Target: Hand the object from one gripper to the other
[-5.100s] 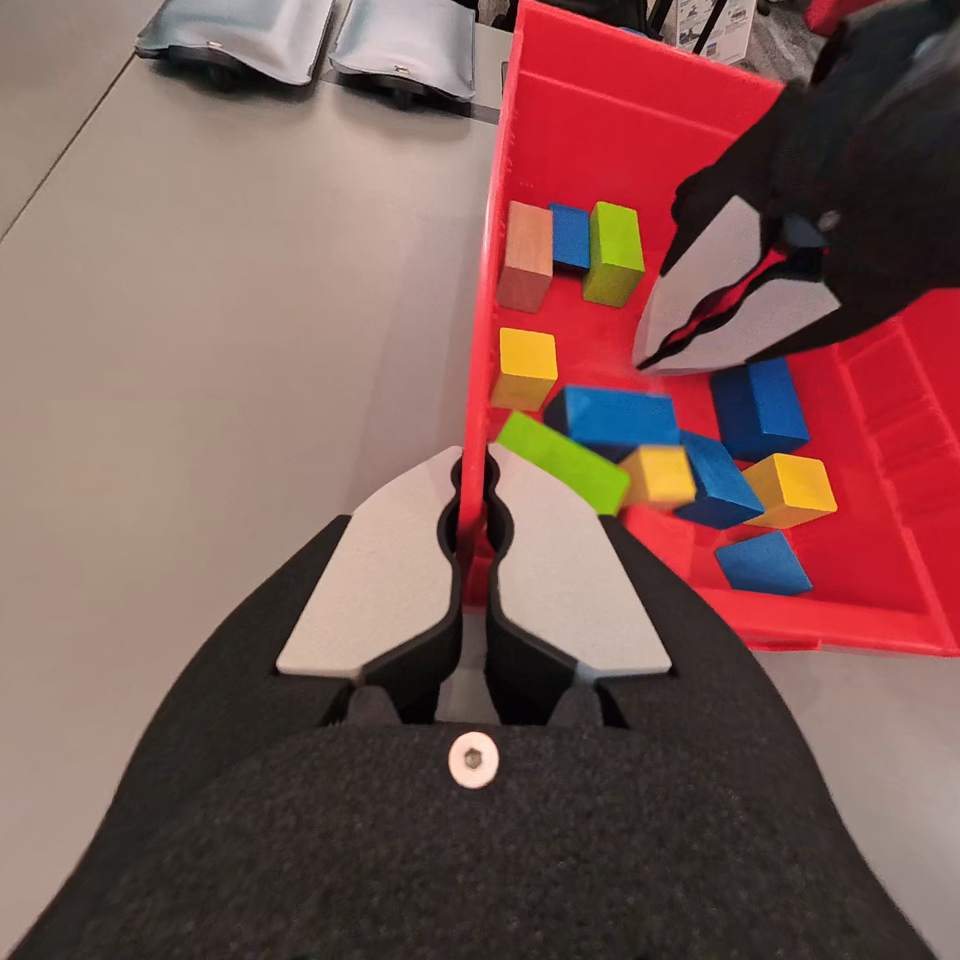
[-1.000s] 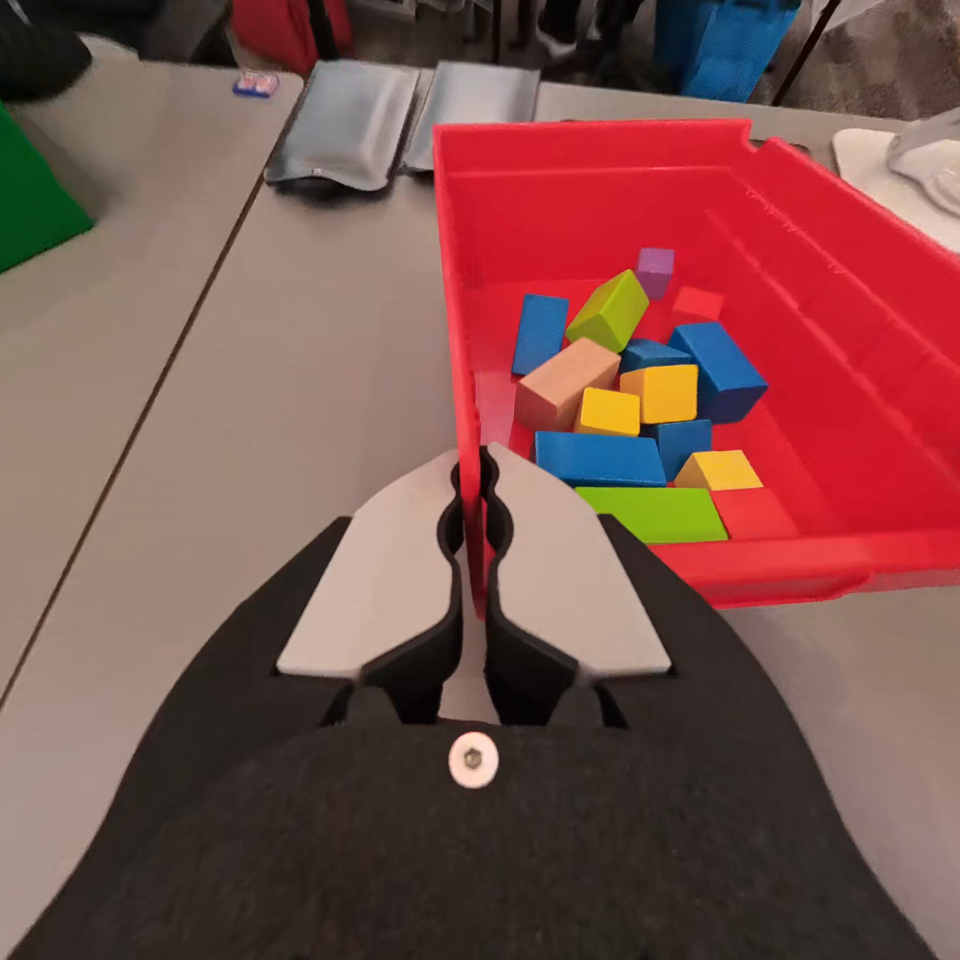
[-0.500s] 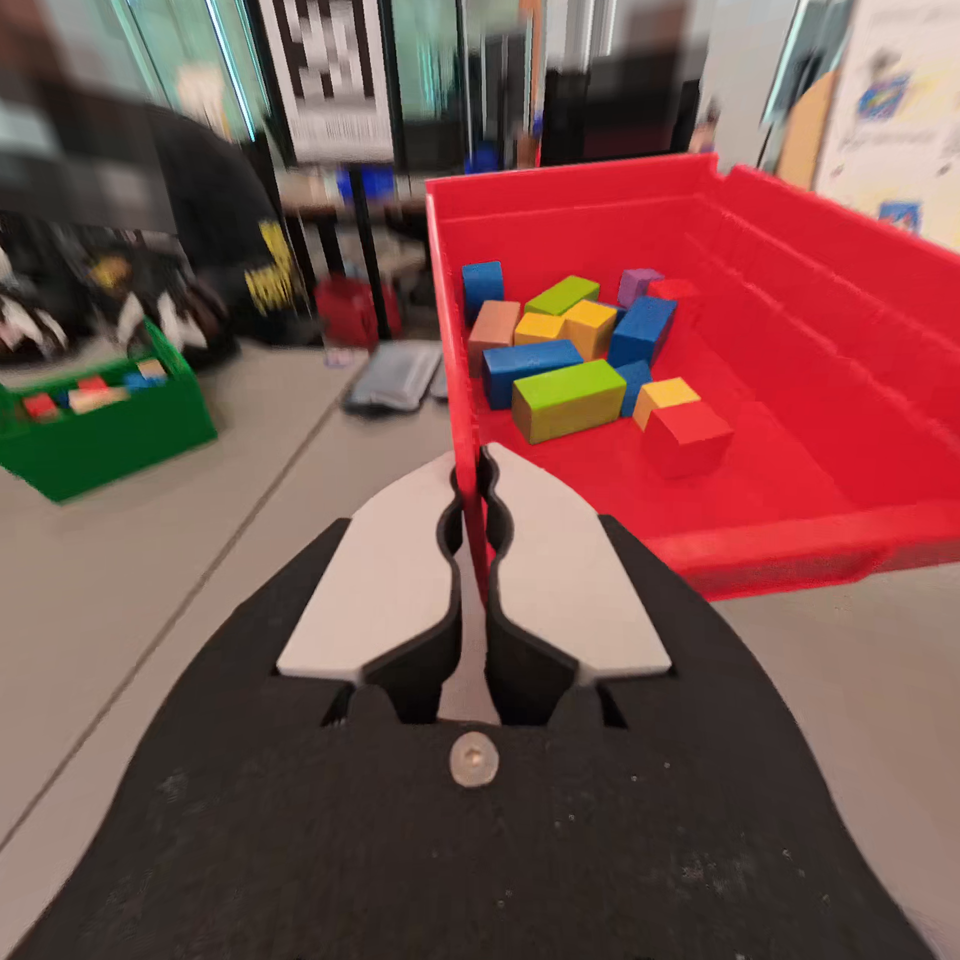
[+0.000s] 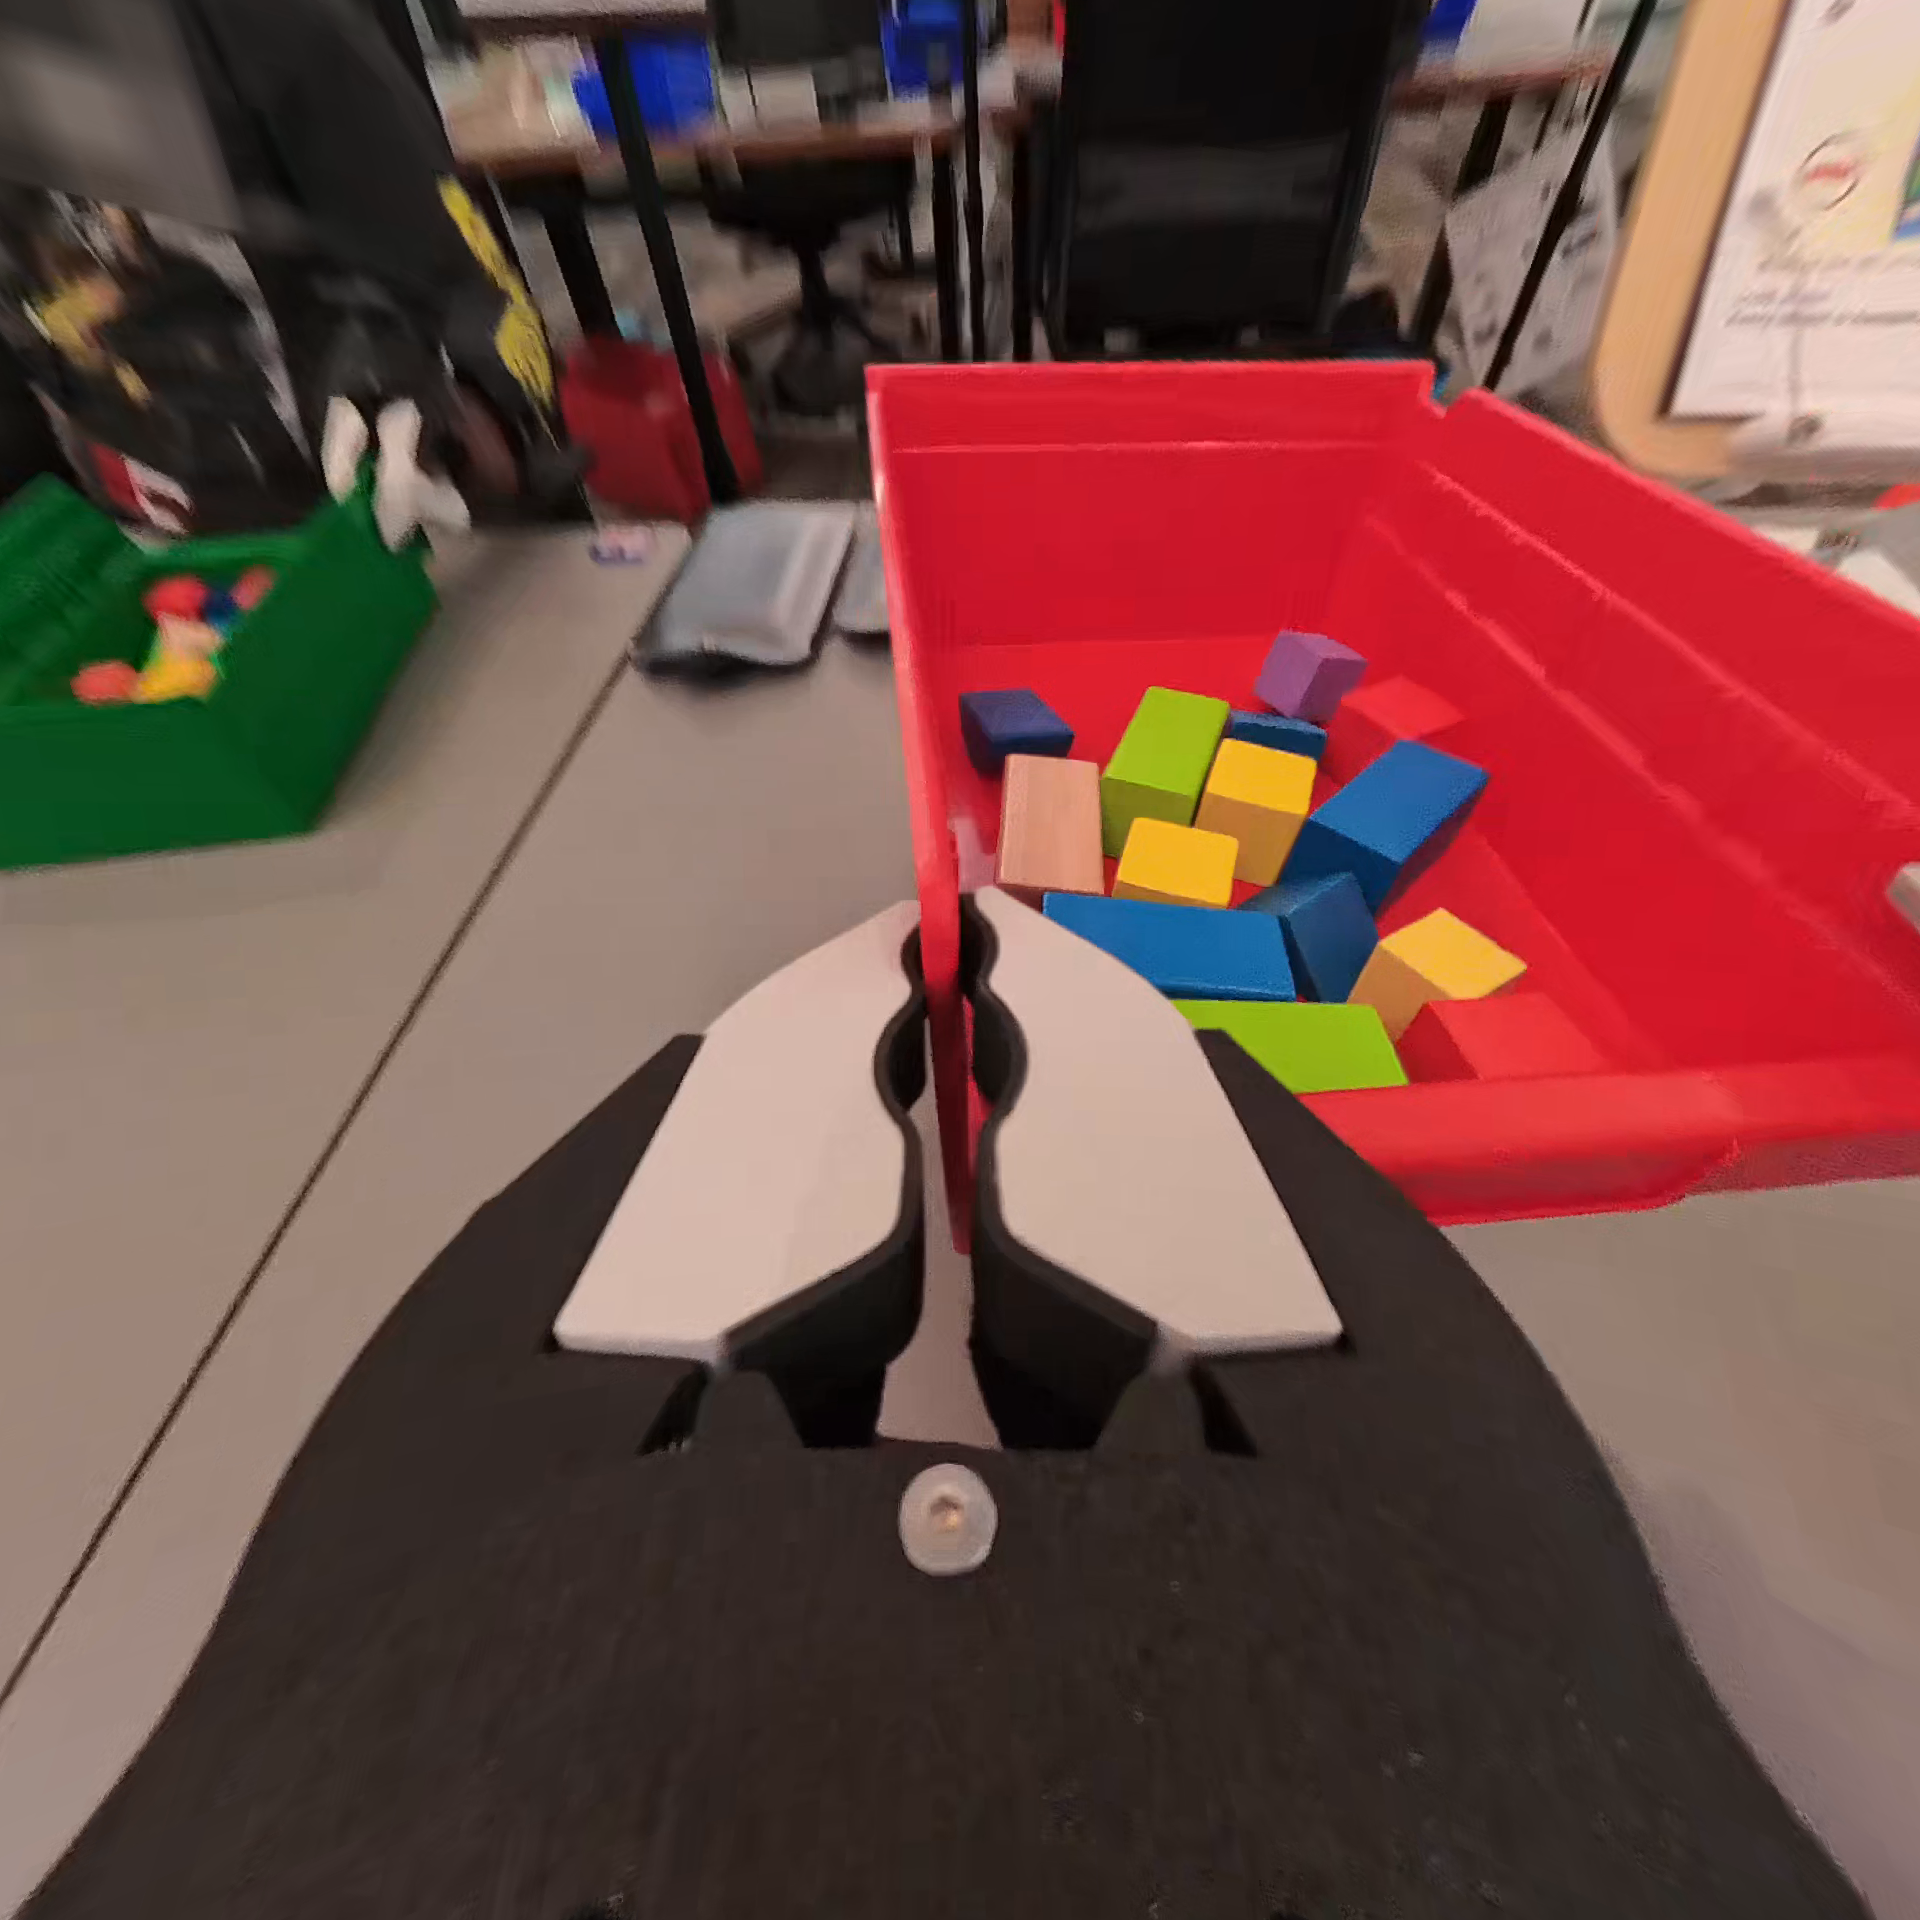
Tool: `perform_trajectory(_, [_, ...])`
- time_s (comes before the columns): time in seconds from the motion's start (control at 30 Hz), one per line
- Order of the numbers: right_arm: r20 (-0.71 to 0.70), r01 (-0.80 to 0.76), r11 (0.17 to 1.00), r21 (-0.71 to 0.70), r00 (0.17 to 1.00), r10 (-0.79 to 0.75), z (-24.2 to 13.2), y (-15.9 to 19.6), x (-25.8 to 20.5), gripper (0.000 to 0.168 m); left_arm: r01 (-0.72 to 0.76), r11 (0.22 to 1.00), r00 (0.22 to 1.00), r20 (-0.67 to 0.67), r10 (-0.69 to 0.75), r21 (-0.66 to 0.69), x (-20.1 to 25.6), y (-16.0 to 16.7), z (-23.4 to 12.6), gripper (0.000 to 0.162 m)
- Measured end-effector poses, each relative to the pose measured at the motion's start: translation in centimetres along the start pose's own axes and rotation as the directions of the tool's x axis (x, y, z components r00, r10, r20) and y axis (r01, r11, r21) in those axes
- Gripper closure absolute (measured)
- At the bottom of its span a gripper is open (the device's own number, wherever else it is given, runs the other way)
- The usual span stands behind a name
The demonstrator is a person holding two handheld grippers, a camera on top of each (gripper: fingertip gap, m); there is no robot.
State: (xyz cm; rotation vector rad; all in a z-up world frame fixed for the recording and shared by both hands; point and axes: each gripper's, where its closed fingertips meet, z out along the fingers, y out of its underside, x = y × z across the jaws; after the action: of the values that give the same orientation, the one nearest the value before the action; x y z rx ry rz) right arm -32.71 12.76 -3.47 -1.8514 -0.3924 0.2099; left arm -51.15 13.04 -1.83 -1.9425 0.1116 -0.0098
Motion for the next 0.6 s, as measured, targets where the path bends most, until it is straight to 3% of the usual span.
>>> perform_trajectory(0.07, [0.016,0.014,0.998,-0.060,1.000,-0.013,1.1,0.4,-0.5,0.158,0.038,0.994,0.999,-0.002,-0.039,-0.106,-0.8,0.6,1.7,0.160])
perform_trajectory(0.17, [0.015,0.086,0.981,-0.171,0.996,-0.084,2.2,0.8,-0.5,0.159,0.050,0.985,0.999,0.020,-0.048,-0.162,-1.4,1.0,2.6,0.160])
perform_trajectory(0.37, [0.009,0.065,0.994,-0.088,0.998,-0.065,0.1,0.4,0.0,0.160,-0.010,0.999,0.999,0.052,0.012,-0.052,0.0,0.1,-0.8,0.160])
perform_trajectory(0.53, [-0.030,0.017,0.999,0.037,0.999,-0.016,0.4,0.6,0.8,0.161,-0.111,0.988,0.993,0.045,0.106,0.108,0.9,-0.9,-1.3,0.160])
perform_trajectory(0.6, [-0.026,-0.009,1.000,0.024,1.000,0.010,0.6,1.1,1.2,0.160,-0.171,0.977,0.984,0.072,0.163,0.128,1.3,-1.0,-1.2,0.159])
